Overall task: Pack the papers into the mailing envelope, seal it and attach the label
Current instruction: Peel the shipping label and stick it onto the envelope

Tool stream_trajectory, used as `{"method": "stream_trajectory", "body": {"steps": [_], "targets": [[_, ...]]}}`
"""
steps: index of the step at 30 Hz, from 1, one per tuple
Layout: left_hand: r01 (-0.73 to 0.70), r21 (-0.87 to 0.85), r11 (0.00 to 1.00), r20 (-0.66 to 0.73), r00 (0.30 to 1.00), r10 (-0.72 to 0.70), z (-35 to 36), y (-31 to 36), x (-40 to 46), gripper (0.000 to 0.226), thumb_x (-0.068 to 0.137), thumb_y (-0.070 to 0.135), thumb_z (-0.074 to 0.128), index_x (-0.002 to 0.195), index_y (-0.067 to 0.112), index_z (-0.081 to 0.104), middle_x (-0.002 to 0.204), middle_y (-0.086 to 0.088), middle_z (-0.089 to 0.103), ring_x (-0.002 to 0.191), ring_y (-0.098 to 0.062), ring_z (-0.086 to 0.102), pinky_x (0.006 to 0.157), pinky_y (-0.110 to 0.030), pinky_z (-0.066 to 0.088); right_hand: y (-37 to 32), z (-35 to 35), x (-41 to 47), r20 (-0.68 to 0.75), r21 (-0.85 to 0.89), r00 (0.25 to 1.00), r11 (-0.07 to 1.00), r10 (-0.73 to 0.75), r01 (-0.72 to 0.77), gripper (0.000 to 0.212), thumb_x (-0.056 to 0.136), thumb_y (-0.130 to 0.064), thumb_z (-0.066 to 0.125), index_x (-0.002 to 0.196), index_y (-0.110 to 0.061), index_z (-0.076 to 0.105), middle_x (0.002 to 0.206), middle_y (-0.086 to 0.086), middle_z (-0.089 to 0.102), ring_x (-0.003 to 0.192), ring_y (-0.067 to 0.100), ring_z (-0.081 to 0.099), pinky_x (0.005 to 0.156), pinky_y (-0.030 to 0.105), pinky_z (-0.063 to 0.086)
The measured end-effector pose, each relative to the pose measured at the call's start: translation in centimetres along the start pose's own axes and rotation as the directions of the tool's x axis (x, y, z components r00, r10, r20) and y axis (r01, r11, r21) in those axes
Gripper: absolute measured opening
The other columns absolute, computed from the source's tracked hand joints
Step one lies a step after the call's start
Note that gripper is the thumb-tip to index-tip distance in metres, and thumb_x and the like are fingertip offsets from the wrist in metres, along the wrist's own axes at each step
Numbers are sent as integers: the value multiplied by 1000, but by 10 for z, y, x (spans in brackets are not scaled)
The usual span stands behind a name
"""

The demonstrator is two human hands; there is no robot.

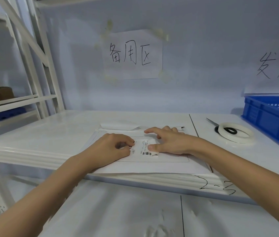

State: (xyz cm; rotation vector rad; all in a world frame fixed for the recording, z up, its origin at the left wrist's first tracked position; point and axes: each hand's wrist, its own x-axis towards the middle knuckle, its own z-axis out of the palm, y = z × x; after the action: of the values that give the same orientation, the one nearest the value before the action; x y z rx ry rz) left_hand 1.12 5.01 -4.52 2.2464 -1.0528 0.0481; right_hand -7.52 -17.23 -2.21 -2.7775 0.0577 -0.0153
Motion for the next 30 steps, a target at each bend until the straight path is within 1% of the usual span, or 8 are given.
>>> {"method": "stream_trajectory", "body": {"steps": [3, 10, 15, 17, 20, 24, 26, 30], "targets": [[-8, -25, 1000, 2, 1000, 8, 1, -3, 1, 17, 90, 24, 65, 103, 31, 74, 114, 29, 65, 104, 18, 56, 90, -3, 41, 3, 0, -1, 26, 24, 999, 999, -26, 25, 60, 91, -54, 53, 144, -52, 25, 134, 6, 38, 128, 28, 26, 110, 45, 24], [-21, -89, 996, -23, 1000, 19, 4, -3, 3, 16, 88, 15, 67, 99, 25, 75, 112, 24, 67, 103, 17, 57, 85, 1, 39, 39, -24, -26, 74, 61, 996, 997, -41, 37, 63, 94, -43, 57, 144, -56, 20, 130, -1, 41, 116, 17, 37, 106, 30, 28], [-44, -27, 999, -14, 999, 44, 3, 0, 4, 20, 89, 16, 64, 101, 29, 73, 112, 26, 66, 105, 16, 56, 85, 1, 37, 27, -14, -27, -177, 203, 980, 970, -96, 132, 54, 97, -20, 47, 137, -54, 36, 135, -11, 49, 120, 15, 46, 112, 41, 30], [-33, -22, 999, -13, 999, 33, 3, 0, 3, 21, 89, 16, 63, 102, 30, 73, 112, 26, 67, 105, 13, 57, 90, -4, 39, 5, -13, -29, -274, 67, 945, 977, -179, 204, 46, 101, -27, 43, 144, -43, 38, 148, -10, 44, 137, 13, 36, 117, 41, 19], [-10, -31, 999, -5, 1000, 10, 2, 2, 2, 23, 88, 16, 62, 102, 30, 73, 112, 23, 68, 102, 6, 61, 94, -16, 45, -24, -3, -40, -96, -167, 912, 909, -399, 381, 46, 106, -34, 30, 150, -24, 33, 157, -6, 32, 145, 11, 20, 116, 29, 10], [-21, -8, 1000, -5, 1000, 21, 3, 3, 2, 24, 89, 17, 61, 106, 30, 73, 113, 26, 66, 107, 10, 58, 95, -8, 40, -17, 11, -55, 103, -173, 940, 924, -326, 340, 54, 105, -43, 17, 151, -18, 29, 161, -9, 19, 147, 3, 11, 117, 22, 3], [-28, 8, 1000, -8, 1000, 28, 2, 1, 3, 24, 89, 18, 61, 105, 31, 73, 113, 27, 66, 108, 12, 56, 94, -7, 39, -6, 10, -59, 77, -132, 944, 935, -321, 329, 54, 105, -43, 19, 147, -13, 35, 159, -4, 27, 144, 4, 20, 117, 19, 8], [-11, -7, 1000, -15, 1000, 11, 2, 0, 4, 22, 88, 17, 62, 99, 33, 73, 112, 27, 66, 108, 8, 58, 97, -13, 41, 10, 0, -60, -86, 33, 955, 957, -285, 288, 37, 104, -34, 37, 114, -10, 63, 116, -3, 66, 107, 7, 56, 100, 31, 39]]}}
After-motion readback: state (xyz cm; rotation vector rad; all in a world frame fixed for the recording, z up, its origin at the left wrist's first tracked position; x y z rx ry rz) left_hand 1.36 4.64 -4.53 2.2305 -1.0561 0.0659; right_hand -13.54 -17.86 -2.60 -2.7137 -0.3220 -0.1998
